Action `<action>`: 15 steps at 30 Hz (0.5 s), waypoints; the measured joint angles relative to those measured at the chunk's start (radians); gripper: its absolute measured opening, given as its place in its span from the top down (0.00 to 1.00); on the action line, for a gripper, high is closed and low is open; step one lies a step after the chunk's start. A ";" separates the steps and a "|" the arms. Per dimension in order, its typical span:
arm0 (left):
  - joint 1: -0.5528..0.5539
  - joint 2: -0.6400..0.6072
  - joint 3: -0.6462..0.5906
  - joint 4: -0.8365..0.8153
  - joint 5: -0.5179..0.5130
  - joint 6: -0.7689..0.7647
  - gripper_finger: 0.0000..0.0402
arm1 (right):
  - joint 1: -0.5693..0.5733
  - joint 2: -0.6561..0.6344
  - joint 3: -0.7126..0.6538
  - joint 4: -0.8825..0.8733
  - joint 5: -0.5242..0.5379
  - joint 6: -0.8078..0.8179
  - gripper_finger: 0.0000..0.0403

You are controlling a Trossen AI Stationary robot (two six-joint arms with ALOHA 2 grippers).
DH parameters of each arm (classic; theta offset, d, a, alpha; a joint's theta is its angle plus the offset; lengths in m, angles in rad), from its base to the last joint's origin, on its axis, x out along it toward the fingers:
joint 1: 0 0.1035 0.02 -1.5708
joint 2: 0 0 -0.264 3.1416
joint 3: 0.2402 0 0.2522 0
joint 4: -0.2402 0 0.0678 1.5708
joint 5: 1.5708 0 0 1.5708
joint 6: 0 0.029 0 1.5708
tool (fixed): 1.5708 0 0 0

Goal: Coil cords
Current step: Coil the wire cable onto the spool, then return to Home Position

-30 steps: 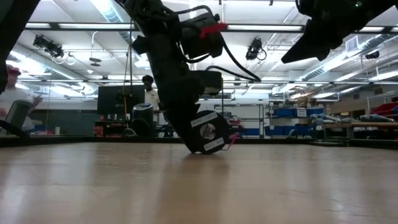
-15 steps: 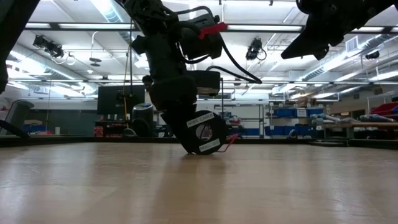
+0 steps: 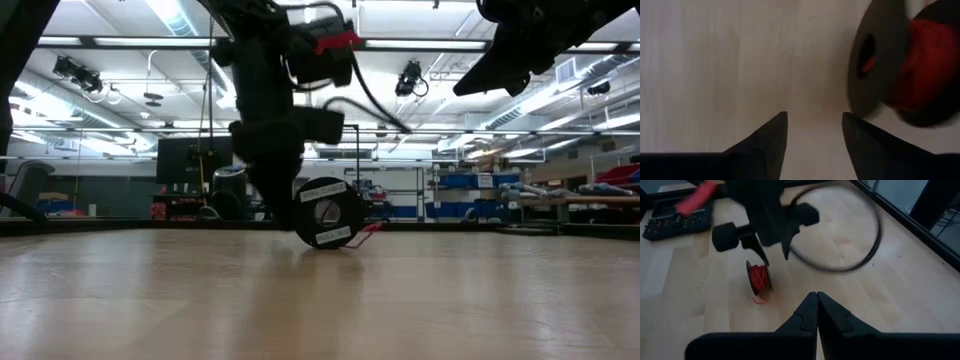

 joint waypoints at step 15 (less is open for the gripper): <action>-0.009 -0.225 0.055 -0.258 -0.047 0.044 0.52 | -0.002 -0.058 0.000 -0.145 0.034 -0.105 0.98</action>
